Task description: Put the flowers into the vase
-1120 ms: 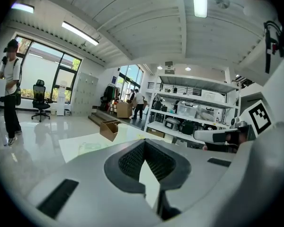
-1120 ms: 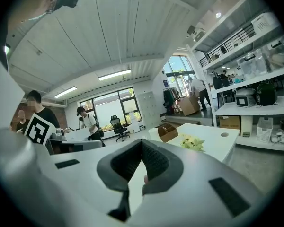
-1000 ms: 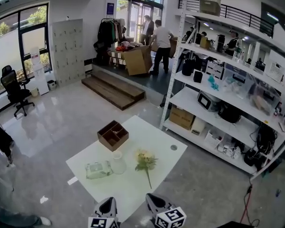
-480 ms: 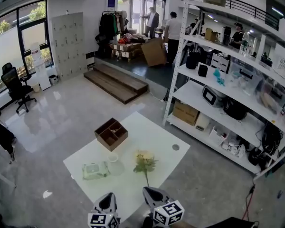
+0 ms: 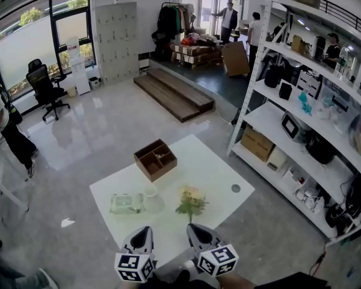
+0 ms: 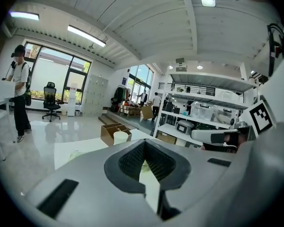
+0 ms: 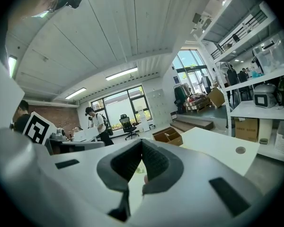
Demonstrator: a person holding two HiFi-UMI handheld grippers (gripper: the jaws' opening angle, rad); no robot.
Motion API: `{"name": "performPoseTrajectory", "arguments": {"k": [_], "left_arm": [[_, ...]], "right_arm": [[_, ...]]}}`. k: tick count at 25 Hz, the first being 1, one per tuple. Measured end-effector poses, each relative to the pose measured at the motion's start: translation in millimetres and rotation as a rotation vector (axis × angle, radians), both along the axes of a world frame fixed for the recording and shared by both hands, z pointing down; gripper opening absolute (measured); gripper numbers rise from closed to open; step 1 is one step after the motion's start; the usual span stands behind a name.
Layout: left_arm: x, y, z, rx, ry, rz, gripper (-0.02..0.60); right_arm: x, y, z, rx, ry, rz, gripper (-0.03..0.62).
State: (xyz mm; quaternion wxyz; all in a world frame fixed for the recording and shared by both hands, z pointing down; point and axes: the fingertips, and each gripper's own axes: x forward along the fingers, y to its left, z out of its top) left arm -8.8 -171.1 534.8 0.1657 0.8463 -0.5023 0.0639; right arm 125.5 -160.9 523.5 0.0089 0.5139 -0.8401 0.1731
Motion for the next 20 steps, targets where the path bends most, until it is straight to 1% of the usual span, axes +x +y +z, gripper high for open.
{"name": "performPoseTrajectory", "arguments": {"k": [4,20], "left_arm": [[3.2,-15.5,-10.2,0.024,-0.003,-0.002,0.003],[-6.0,-44.6,-6.2,0.024,-0.053,0.026,0.003]], "right_arm": [[-1.3,-9.7,-6.0,0.013,-0.001,-0.003,0.002],[-26.8,-27.6,-3.5,-0.001,0.03,0.034,0.002]]}}
